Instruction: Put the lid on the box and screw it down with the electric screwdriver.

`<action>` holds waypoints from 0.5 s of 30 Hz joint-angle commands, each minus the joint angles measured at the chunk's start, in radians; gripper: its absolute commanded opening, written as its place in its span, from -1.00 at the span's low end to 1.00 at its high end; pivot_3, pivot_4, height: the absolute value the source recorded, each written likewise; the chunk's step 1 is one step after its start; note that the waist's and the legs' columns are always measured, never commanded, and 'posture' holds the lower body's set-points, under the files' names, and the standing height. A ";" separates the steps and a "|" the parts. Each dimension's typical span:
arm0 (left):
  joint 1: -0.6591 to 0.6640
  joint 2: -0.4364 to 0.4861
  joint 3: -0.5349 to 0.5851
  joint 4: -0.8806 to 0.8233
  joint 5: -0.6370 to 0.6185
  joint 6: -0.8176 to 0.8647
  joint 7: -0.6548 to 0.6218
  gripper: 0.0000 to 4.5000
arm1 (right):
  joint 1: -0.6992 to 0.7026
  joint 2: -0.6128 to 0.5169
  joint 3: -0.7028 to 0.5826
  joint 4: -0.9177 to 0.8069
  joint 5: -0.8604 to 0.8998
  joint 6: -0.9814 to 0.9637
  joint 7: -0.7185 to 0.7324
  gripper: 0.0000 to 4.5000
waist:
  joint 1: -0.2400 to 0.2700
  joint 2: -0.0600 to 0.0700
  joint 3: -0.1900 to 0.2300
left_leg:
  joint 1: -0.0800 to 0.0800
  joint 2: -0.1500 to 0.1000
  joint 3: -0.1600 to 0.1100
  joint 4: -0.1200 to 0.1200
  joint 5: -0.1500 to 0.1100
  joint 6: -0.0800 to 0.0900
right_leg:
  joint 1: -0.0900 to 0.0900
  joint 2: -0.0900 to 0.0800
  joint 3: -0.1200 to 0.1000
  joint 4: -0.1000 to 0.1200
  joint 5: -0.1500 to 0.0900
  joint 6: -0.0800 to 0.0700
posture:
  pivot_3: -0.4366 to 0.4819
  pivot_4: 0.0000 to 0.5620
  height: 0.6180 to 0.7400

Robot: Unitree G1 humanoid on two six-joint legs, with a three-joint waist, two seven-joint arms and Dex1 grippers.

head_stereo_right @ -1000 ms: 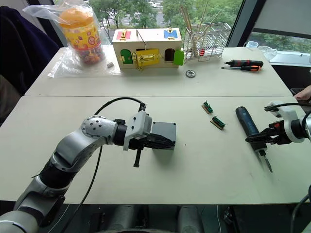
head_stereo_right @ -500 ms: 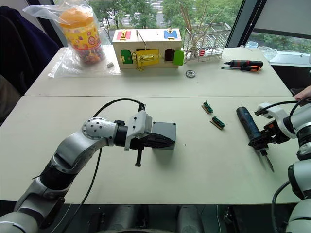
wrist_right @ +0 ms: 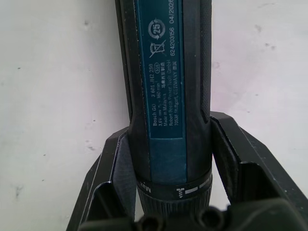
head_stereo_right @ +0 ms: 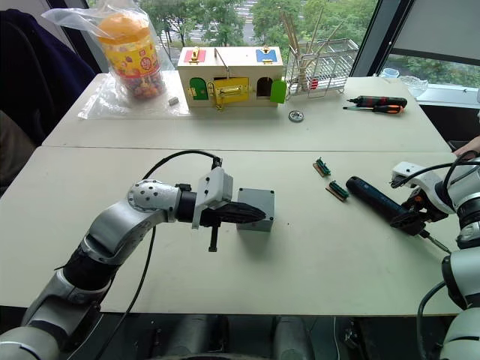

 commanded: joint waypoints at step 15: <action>-0.148 0.010 0.119 0.237 -0.042 0.005 -0.114 -1.00 | 0.299 0.527 -1.080 -1.249 0.886 0.501 -0.646 -0.20 | 0.003 0.011 0.007 | -0.002 0.002 0.001 -0.010 0.003 -0.005 | -0.009 0.002 0.001 0.004 -0.001 -0.002 | -0.05 -0.47 0.42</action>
